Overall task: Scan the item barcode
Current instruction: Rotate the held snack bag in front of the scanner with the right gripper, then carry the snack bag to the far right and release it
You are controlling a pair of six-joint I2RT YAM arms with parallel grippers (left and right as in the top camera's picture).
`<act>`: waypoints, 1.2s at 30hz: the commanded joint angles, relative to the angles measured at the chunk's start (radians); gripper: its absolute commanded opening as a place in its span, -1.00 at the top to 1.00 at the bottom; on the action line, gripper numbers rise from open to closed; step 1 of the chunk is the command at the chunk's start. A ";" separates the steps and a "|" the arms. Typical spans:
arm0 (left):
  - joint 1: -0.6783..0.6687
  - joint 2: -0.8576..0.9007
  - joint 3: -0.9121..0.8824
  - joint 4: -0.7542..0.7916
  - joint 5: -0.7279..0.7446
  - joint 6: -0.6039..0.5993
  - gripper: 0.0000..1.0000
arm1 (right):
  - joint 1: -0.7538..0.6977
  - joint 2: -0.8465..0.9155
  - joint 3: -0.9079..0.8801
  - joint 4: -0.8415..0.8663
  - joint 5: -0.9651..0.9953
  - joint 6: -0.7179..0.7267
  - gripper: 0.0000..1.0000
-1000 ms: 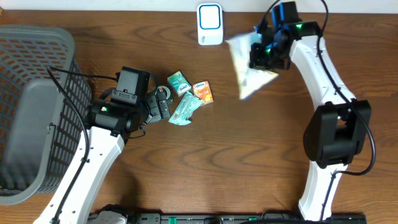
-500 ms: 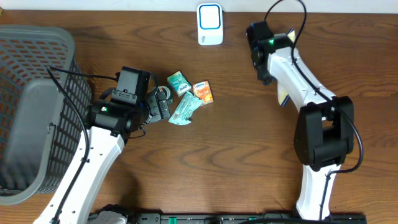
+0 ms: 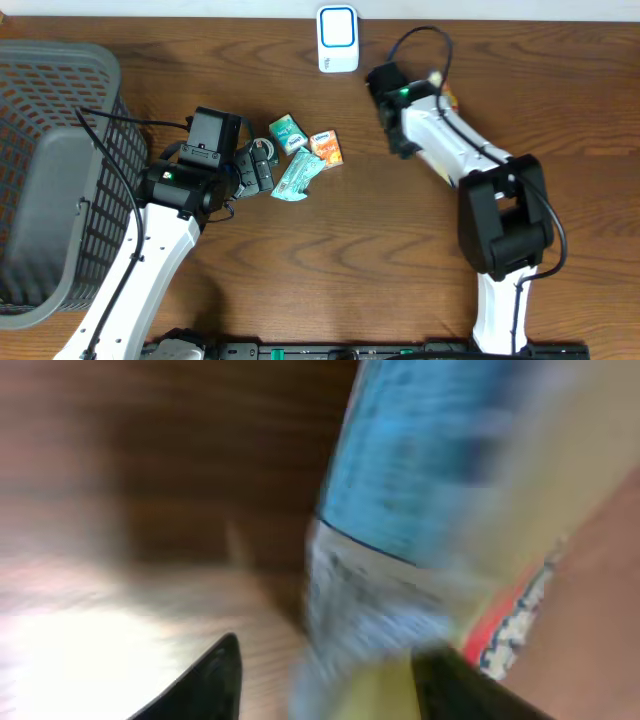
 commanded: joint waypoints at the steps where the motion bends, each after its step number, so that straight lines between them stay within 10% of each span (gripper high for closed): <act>1: 0.002 -0.002 0.013 -0.003 -0.002 -0.001 -0.96 | 0.058 -0.003 0.069 -0.019 -0.060 -0.024 -0.19; 14: 0.002 -0.002 0.013 -0.003 -0.002 -0.001 -0.96 | -0.024 -0.002 0.296 -0.131 -0.051 -0.031 -0.89; 27: 0.002 -0.002 0.013 -0.003 -0.002 -0.001 -0.96 | -0.262 -0.002 0.073 0.037 -0.608 -0.226 -0.88; 29: 0.002 -0.002 0.013 -0.003 -0.002 -0.001 -0.96 | -0.273 -0.002 0.027 0.071 -0.608 -0.225 -0.80; 36: 0.002 -0.002 0.013 -0.003 -0.002 -0.001 -0.96 | -0.268 -0.002 -0.085 0.179 -0.656 -0.212 0.51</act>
